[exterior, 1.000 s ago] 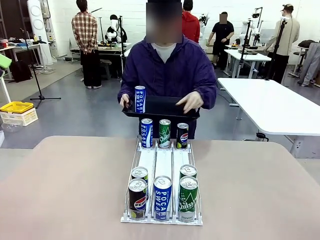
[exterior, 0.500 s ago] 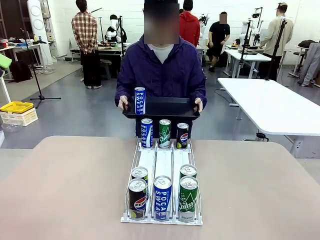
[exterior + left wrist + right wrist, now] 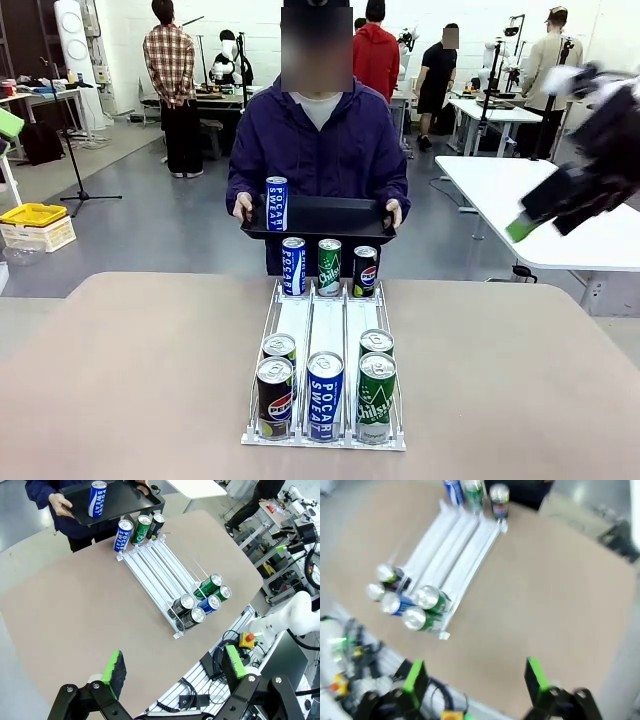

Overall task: Retrieve and hand over the desired beverage to the person.
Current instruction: Pick up another can of the same type that the person held from the Automatic Can Dispenser.

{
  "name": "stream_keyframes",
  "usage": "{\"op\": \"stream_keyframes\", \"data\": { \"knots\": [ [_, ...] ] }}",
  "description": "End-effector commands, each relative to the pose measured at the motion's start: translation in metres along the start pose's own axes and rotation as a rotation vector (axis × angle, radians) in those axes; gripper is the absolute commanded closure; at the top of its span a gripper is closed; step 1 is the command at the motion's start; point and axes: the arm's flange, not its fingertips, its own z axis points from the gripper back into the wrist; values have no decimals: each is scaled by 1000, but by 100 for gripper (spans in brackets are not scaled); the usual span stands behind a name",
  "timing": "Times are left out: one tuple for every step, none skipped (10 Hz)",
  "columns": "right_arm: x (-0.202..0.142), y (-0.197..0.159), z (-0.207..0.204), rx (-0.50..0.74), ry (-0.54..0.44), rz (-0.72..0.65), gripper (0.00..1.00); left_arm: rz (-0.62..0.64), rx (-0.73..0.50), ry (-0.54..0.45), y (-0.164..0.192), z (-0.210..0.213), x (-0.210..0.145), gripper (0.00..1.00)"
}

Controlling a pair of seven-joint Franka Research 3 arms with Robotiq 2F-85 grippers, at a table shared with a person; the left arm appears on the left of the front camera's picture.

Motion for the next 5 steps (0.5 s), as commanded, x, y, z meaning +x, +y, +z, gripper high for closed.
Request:
{"op": "stream_keyframes", "data": {
  "knots": [
    [36,38,-30,-80,101,-156,0,-5,-19,-9,0,1,0,0],
    [42,58,-54,-131,129,-201,0,-5,-19,-9,0,1,0,0],
    [44,70,-74,-182,134,-213,0,-5,-19,-9,0,1,0,0],
    [47,74,-84,-196,143,-224,0,-5,-19,-9,0,1,0,0],
    [49,69,-86,-186,143,-248,0,-5,-19,-9,0,1,0,0]
  ]
}}
